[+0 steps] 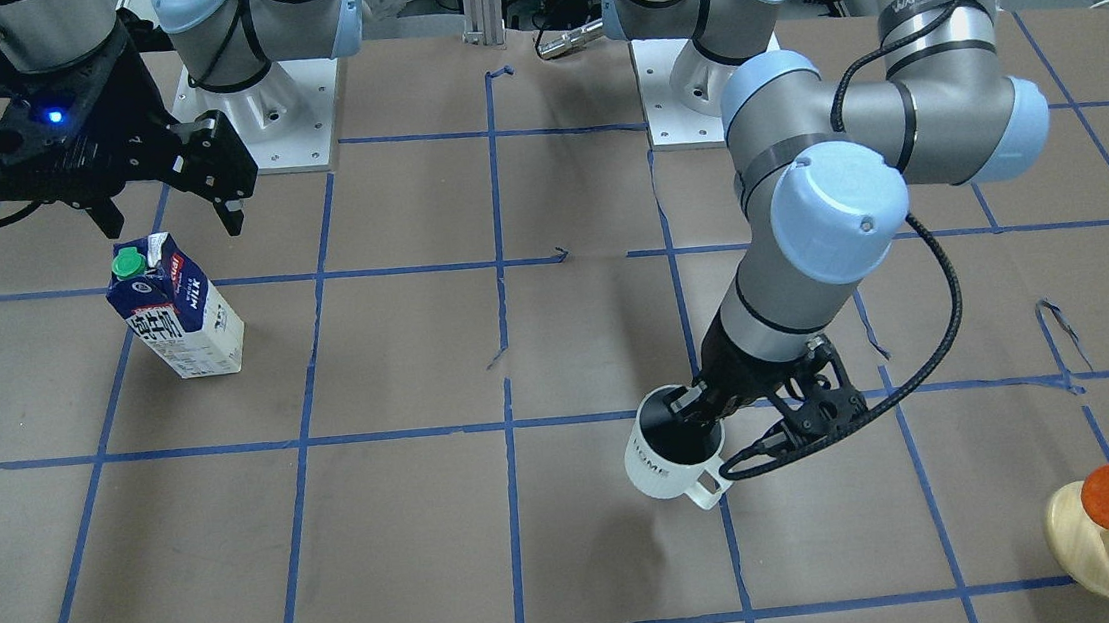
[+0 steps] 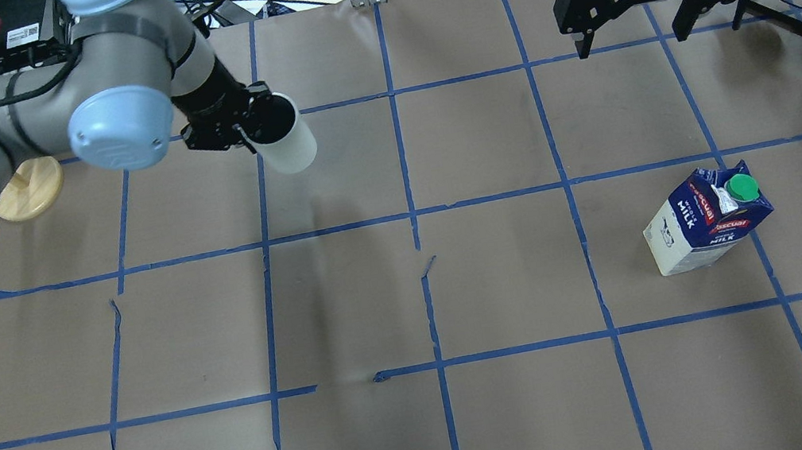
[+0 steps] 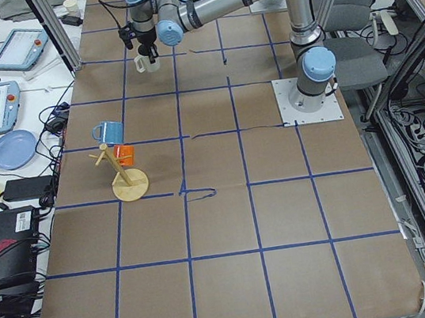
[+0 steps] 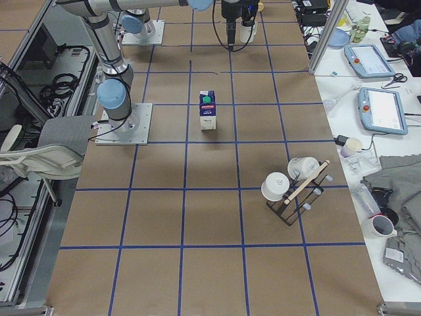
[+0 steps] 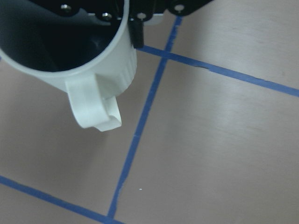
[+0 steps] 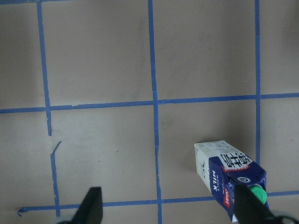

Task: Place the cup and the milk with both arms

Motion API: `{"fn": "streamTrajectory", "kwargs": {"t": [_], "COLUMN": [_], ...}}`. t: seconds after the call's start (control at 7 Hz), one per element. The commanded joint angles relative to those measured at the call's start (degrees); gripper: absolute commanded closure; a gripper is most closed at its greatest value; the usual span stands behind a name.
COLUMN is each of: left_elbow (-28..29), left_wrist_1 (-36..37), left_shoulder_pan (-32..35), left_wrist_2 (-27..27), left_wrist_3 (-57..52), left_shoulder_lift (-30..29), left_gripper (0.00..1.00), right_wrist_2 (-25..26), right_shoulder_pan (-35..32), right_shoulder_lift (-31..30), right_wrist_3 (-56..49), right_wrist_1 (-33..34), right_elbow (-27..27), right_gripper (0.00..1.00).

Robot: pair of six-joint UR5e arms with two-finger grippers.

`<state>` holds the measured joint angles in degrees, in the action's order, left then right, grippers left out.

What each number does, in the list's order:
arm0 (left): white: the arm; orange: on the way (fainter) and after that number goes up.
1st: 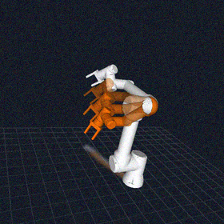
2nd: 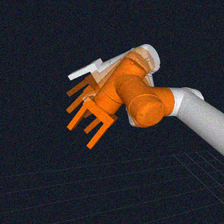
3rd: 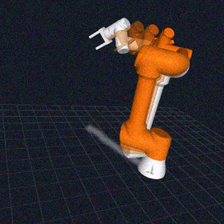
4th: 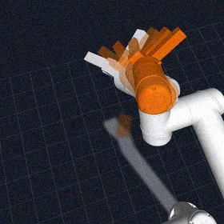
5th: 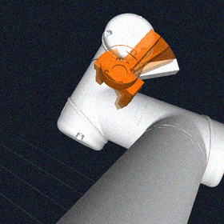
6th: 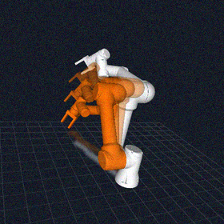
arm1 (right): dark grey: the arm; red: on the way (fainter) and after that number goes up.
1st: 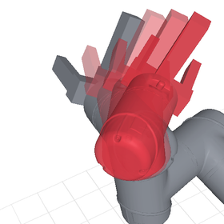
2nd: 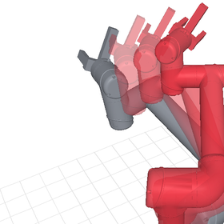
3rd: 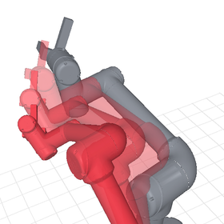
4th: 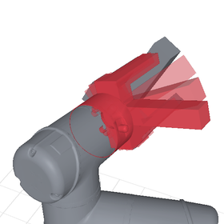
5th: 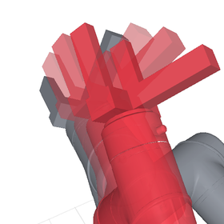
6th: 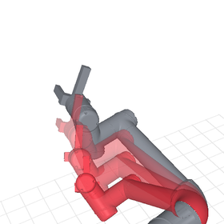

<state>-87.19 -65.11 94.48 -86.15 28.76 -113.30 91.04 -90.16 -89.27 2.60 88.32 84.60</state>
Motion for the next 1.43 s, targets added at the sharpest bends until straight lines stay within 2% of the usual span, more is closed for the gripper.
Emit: {"fn": "streamTrajectory", "kwargs": {"t": [0.0, 0.14, 0.43, 0.71, 0.86, 1.0, 1.14, 1.29], "left_elbow": [8.7, 11.3, 11.1, 7.8, 4.6, 2.7, 2.7, 3.4], "left_wrist_1": [0.4, 0.4, -0.2, -0.2, 0.6, 1.0, 1.0, 1.1], "left_shoulder_pan": [5.3, 7.2, 11.1, 12.5, 12.4, 12.1, 12.3, 12.3], "left_wrist_2": [-0.1, -0.2, -0.5, -1.7, -5.0, -5.3, -5.1, -4.6], "left_wrist_3": [9.2, 9.6, 10.3, 9.2, 7.3, 5.6, 6.6, 6.5], "left_shoulder_lift": [-8.4, -10.9, -13.1, -11.9, -11.2, -10.5, -10.6, -10.4], "left_gripper": [0.98, 0.96, 0.94, 0.94, 0.94, 0.94, 0.89, 0.79], "right_wrist_2": [0.1, 0.1, 0.1, -0.2, -0.5, -0.6, -0.9, -1.0], "right_shoulder_pan": [1.0, 2.3, 6.9, 14.3, 18.4, 19.1, 19.1, 18.3], "right_shoulder_lift": [0.1, -0.1, -0.3, 0.0, 0.1, 0.0, -0.1, -0.2], "right_wrist_3": [-0.8, -3.6, -11.4, -19.2, -21.3, -21.4, -21.3, -21.1], "right_wrist_1": [-0.5, -1.4, -1.5, -0.4, 0.2, 2.0, 2.6, 2.5], "right_elbow": [0.6, 1.3, 4.3, 9.9, 13.8, 18.0, 20.1, 20.4], "right_gripper": [0.00, 0.00, 0.00, 0.00, 0.00, 0.00, 0.00, 0.00]}}
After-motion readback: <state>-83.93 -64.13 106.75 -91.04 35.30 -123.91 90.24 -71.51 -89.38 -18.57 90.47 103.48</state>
